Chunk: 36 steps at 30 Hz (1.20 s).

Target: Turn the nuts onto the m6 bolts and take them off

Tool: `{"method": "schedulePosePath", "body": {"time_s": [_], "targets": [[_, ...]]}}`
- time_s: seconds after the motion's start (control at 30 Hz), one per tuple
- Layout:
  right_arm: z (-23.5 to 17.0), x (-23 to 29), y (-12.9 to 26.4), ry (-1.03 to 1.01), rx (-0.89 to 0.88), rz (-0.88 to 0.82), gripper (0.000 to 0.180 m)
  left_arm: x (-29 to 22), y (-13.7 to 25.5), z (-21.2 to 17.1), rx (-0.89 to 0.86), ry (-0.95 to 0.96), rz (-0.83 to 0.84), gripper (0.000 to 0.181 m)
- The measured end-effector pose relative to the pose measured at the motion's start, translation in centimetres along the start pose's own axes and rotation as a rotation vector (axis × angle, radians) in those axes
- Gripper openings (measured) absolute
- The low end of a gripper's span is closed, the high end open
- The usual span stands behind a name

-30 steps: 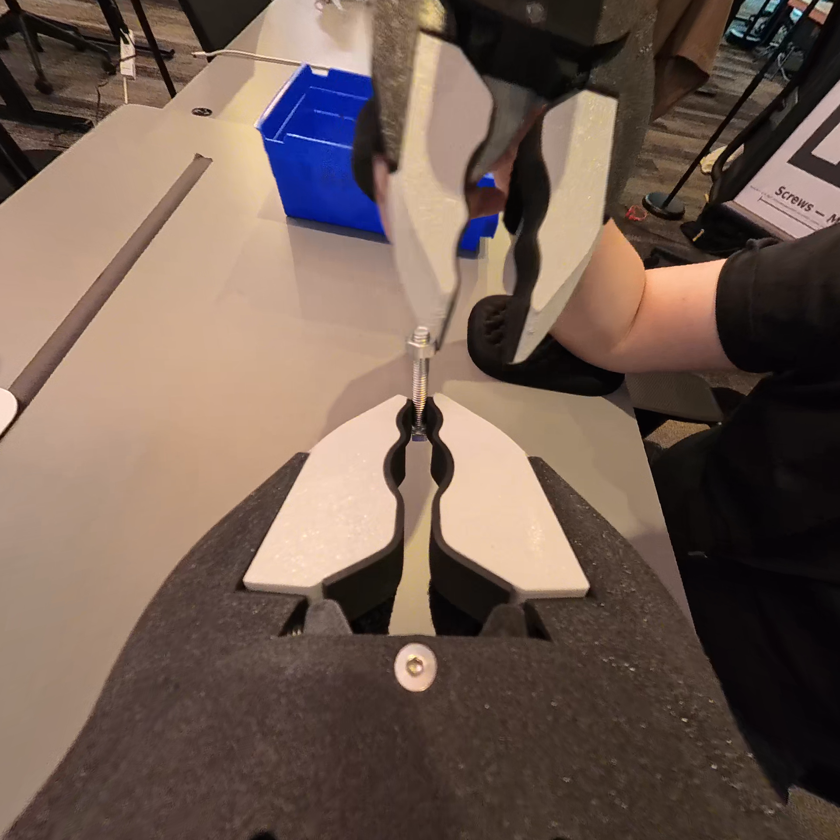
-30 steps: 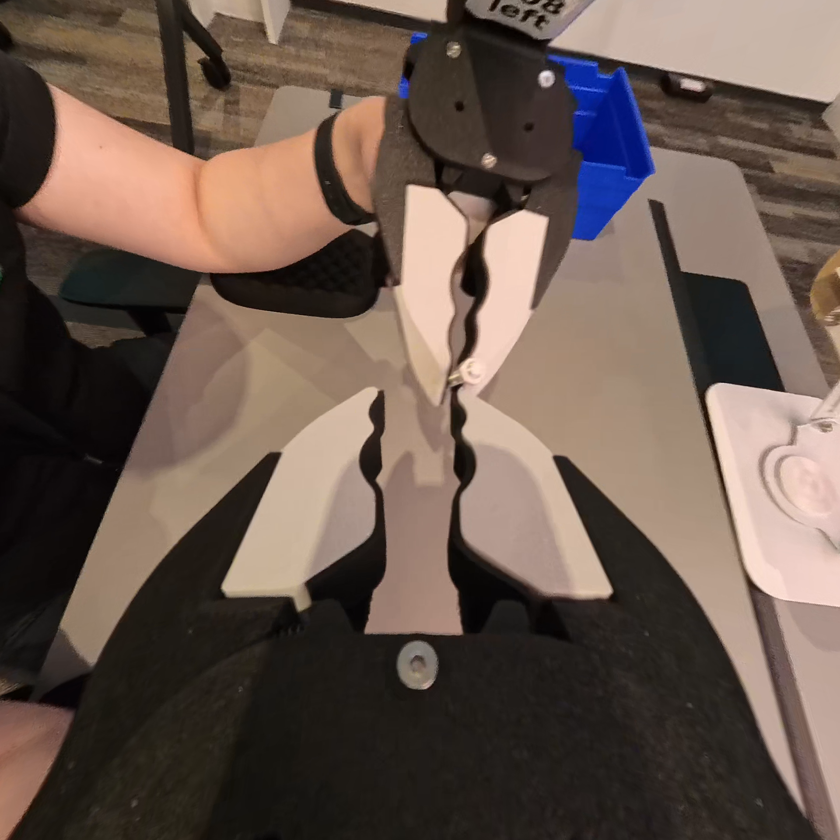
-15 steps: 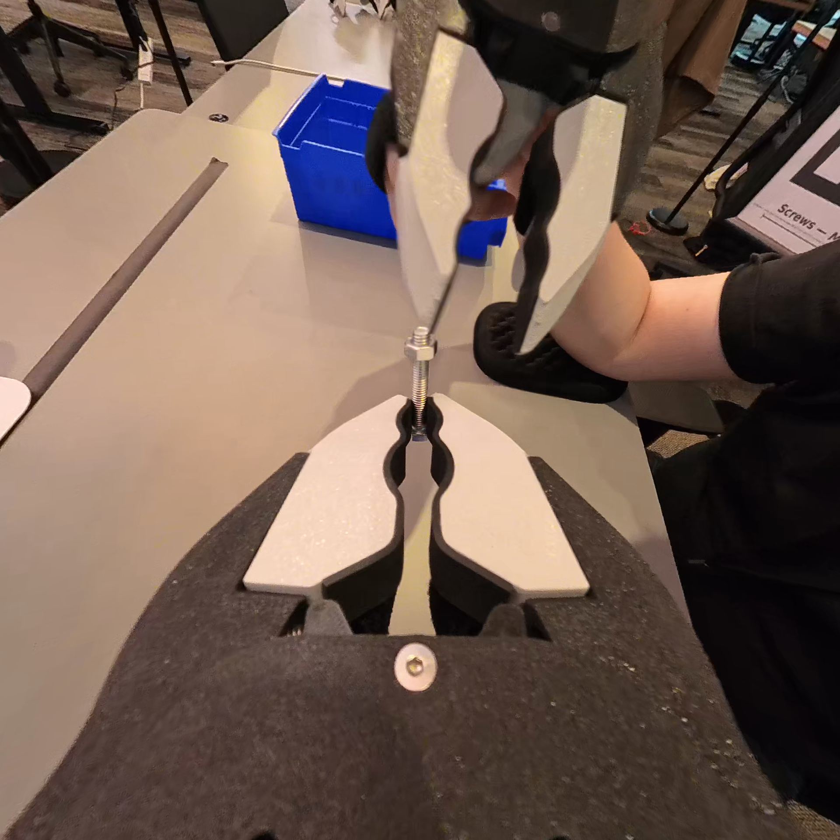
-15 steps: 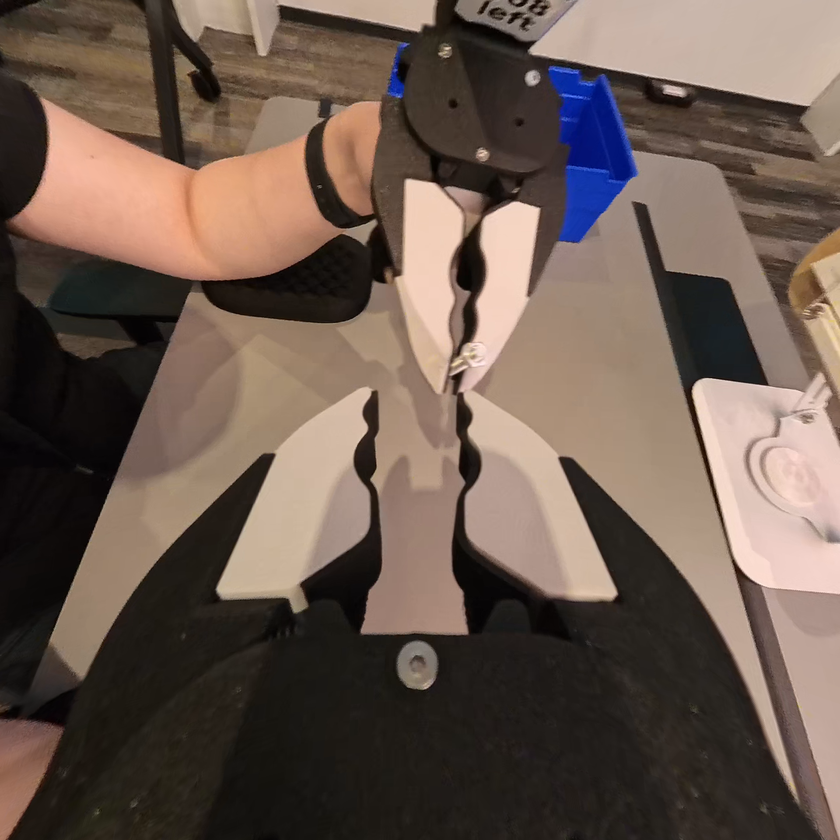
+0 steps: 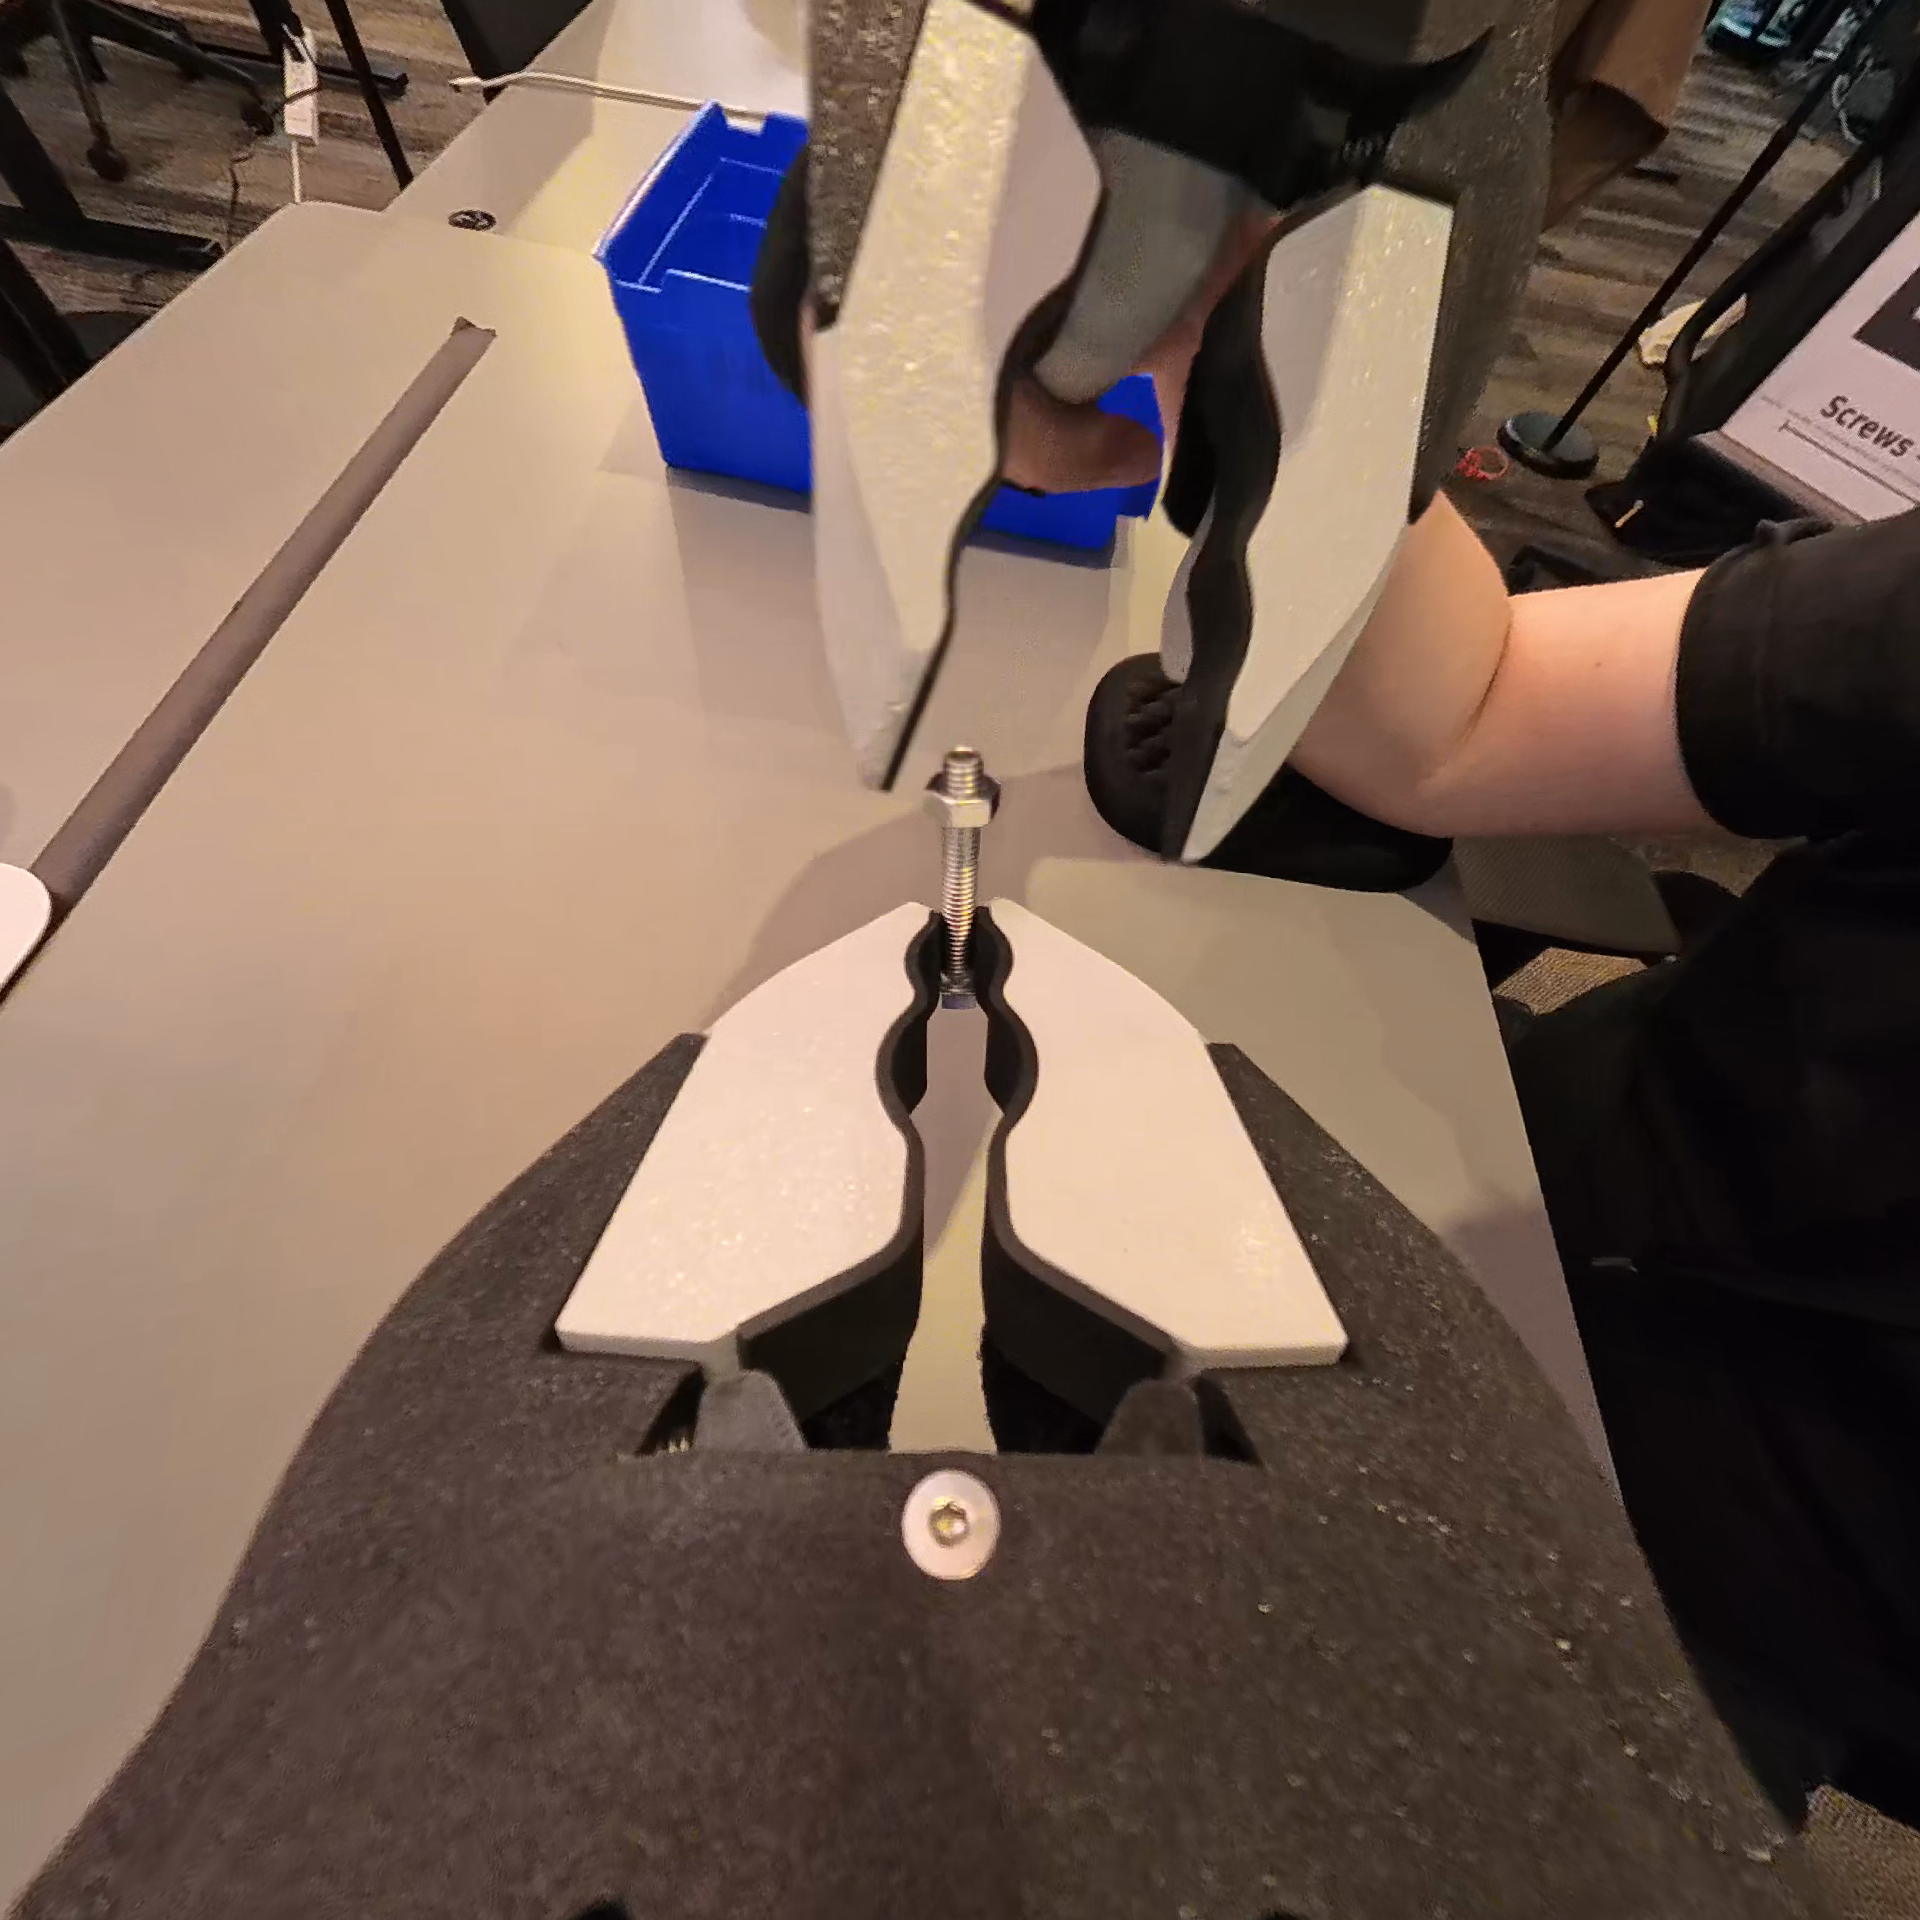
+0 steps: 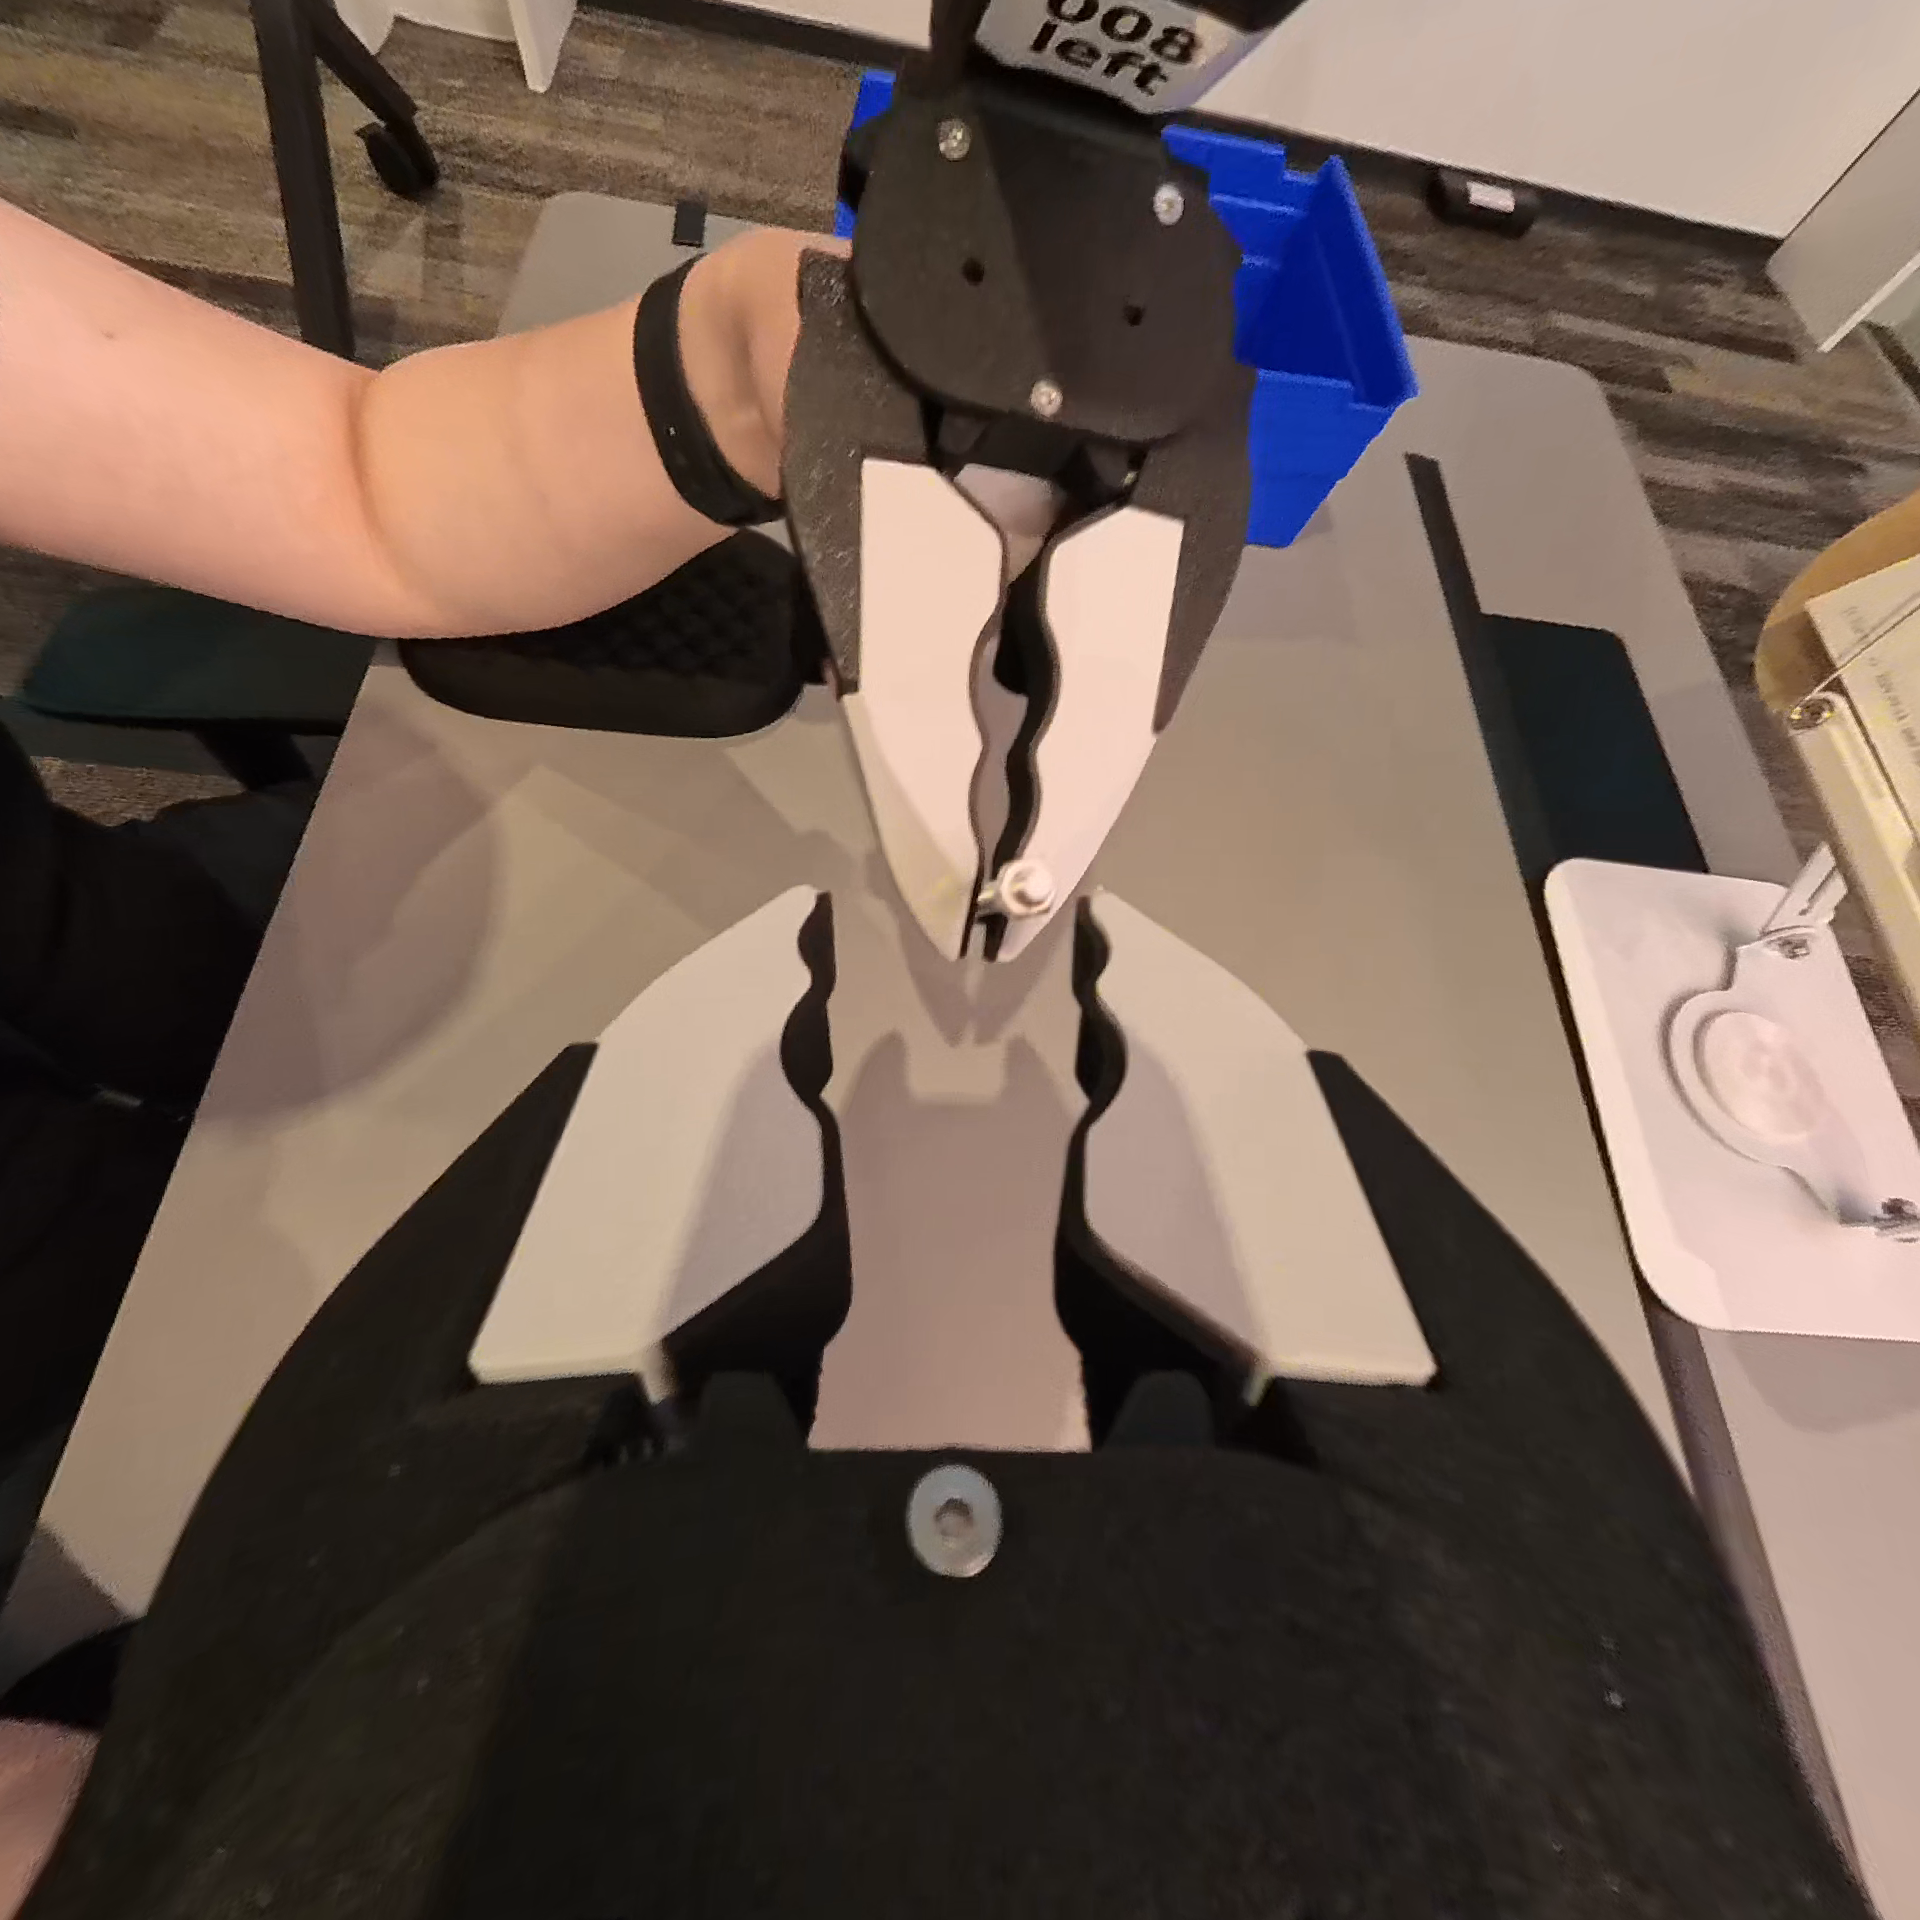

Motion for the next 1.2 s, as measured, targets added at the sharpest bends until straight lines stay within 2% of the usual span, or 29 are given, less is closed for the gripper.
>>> {"method": "schedulePosePath", "body": {"time_s": [0.13, 0.2, 0.23, 0.43, 0.5, 0.6, 0.83, 1.0, 1.2], "targets": [[-0.5, 0.5, -0.5, 0.023, 0.044, 0.015, 0.045, -0.1, -0.2, 0.0, 0.007, -0.013, 0.007, 0.005], [-1.0, 0.7, -0.1, 0.012, 0.072, 0.04, 0.029, 0.4, 0.0, 0.0, -0.002, 0.0, 0.025, 0.005], [-1.0, 1.0, 0.1, 0.002, 0.065, 0.059, 0.028, 0.5, 0.2, 0.1, -0.01, 0.011, 0.025, 0.005], [-0.3, 0.0, -0.2, 0.007, 0.034, -0.016, 0.046, -0.1, -0.3, -0.3, 0.026, -0.005, -0.001, 0.005], [-0.8, 0.4, -0.5, 0.026, 0.068, 0.002, 0.045, -0.2, -0.5, -0.5, 0.044, -0.014, -0.001, 0.005], [-2.0, 1.0, -0.3, 0.009, 0.14, 0.046, 0.033, 0.1, -0.5, -0.8, 0.059, -0.01, 0.008, 0.005], [-1.1, 0.9, -1.0, -0.011, 0.084, 0.06, 0.044, -0.5, -1.3, -1.3, 0.092, -0.017, -0.024, 0.005], [-2.4, 1.5, -0.3, -0.034, 0.148, 0.105, 0.03, -0.1, -1.0, -1.3, 0.084, -0.006, -0.01, 0.005], [-1.3, 0.9, -0.7, -0.025, 0.094, 0.054, 0.045, -0.5, -1.2, -1.4, 0.101, -0.022, -0.026, 0.005]]}}
Point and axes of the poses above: each gripper's, where its closed fingertips meet, y back along the fingers, z out of its top, x = y × z across the jaws, the point moved 2 cm from there along y, back along the fingers, and after that the axes turned 1 degree about -x, right-handed, at the moved point
